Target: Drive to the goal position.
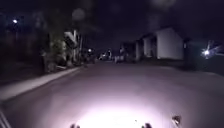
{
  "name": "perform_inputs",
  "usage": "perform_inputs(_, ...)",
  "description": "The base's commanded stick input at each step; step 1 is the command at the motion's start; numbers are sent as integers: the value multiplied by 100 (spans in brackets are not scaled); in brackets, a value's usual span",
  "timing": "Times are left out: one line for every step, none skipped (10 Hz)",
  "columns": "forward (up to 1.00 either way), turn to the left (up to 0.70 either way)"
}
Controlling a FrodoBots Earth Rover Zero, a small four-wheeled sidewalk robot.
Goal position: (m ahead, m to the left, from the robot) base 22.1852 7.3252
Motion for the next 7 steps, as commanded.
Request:
perform_inputs(70, 0)
perform_inputs(70, 0)
perform_inputs(70, 0)
perform_inputs(70, 0)
perform_inputs(70, 0)
perform_inputs(70, 0)
perform_inputs(70, 0)
